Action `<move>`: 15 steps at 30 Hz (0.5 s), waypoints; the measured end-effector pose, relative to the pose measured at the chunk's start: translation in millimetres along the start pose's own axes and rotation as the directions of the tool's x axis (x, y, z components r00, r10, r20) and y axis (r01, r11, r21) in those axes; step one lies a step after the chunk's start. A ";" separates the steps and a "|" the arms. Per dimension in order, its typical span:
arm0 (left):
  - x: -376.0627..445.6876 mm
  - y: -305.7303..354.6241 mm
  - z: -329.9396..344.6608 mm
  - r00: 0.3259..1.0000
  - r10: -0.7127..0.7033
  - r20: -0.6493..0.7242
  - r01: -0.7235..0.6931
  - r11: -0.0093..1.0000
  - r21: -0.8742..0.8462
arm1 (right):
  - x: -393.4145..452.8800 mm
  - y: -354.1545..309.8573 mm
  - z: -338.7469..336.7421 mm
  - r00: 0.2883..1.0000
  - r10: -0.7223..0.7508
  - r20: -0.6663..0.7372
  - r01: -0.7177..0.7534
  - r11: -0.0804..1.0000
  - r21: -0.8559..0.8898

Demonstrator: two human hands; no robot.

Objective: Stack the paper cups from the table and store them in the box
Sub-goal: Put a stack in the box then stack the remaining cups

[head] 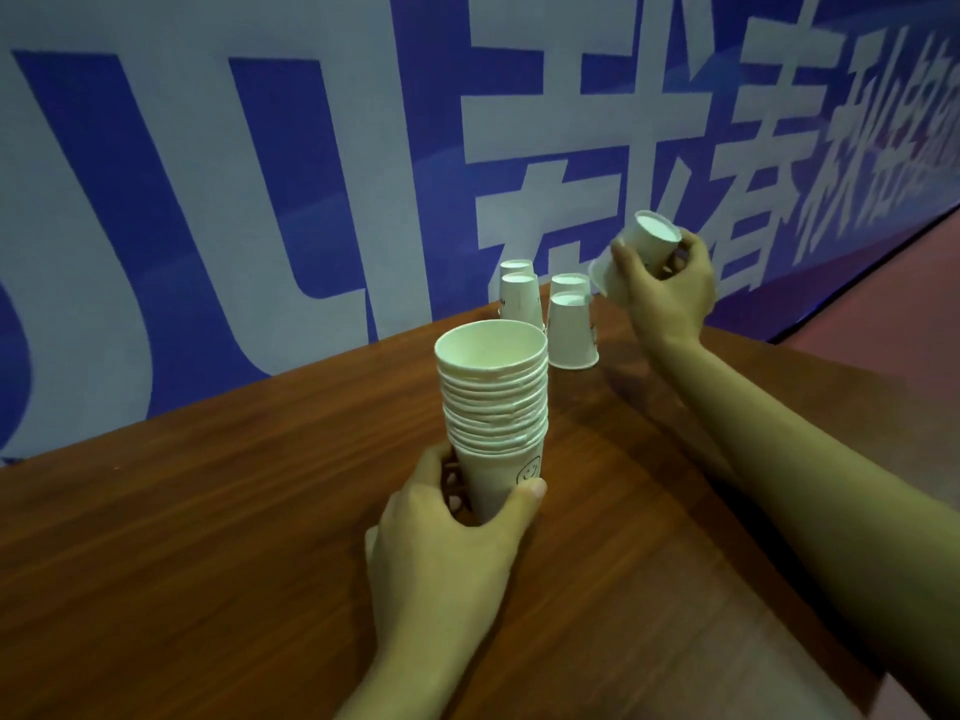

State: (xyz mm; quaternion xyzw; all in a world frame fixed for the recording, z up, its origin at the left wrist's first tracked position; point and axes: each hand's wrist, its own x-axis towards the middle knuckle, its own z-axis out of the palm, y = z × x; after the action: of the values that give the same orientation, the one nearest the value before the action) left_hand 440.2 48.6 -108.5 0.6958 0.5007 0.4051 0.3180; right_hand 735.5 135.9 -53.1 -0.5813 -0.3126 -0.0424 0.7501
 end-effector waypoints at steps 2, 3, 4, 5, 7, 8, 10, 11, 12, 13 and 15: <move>-0.6 2.1 -0.4 1.000 -0.020 0.008 0.020 1.000 -0.004 | -4.8 -8.3 17.9 0.995 -0.052 0.087 0.053 0.998 -0.016; -0.8 3.8 -1.1 1.000 -0.027 0.014 0.027 1.000 0.001 | -8.8 -9.2 26.2 0.989 -0.073 0.132 0.078 0.996 -0.036; -1.1 5.4 -1.9 0.999 -0.029 0.020 0.029 1.000 0.011 | -12.5 -6.3 33.1 0.981 -0.091 0.173 0.104 0.992 -0.065; -1.5 6.9 -2.9 0.999 -0.026 0.022 0.025 0.999 0.023 | -16.0 -1.7 37.8 0.970 -0.113 0.215 0.139 0.984 -0.109; -1.2 9.1 -5.2 1.000 -0.014 0.022 0.013 0.999 0.050 | -22.2 9.0 43.2 0.932 -0.159 0.325 0.241 0.943 -0.231; -1.2 9.3 -6.0 1.000 -0.015 0.027 0.013 0.998 0.062 | -24.4 13.6 44.3 0.913 -0.177 0.369 0.289 0.918 -0.274; -1.0 9.7 -6.9 0.999 -0.026 0.041 0.023 0.996 0.081 | -26.8 16.5 45.6 0.905 -0.197 0.377 0.313 0.909 -0.276; -0.8 9.7 -7.0 0.999 -0.028 0.041 0.025 0.996 0.086 | -26.7 14.5 45.3 0.916 -0.201 0.346 0.298 0.920 -0.255; -0.7 9.7 -7.2 0.999 -0.030 0.039 0.027 0.996 0.089 | -25.0 12.0 44.6 0.931 -0.200 0.305 0.277 0.932 -0.235; -1.0 10.1 -7.7 0.999 -0.033 0.042 0.029 0.995 0.092 | -22.5 9.4 43.0 0.946 -0.194 0.261 0.254 0.942 -0.221; -1.9 11.9 -9.5 0.998 -0.044 0.046 0.039 0.995 0.094 | -17.1 7.6 38.7 0.967 -0.164 0.196 0.205 0.957 -0.207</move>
State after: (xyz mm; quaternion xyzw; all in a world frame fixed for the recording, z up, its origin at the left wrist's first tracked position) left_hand 436.7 43.5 -94.4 0.7089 0.5255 0.3578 0.3055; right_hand 708.7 168.0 -63.5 -0.6321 -0.4240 -0.0960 0.6414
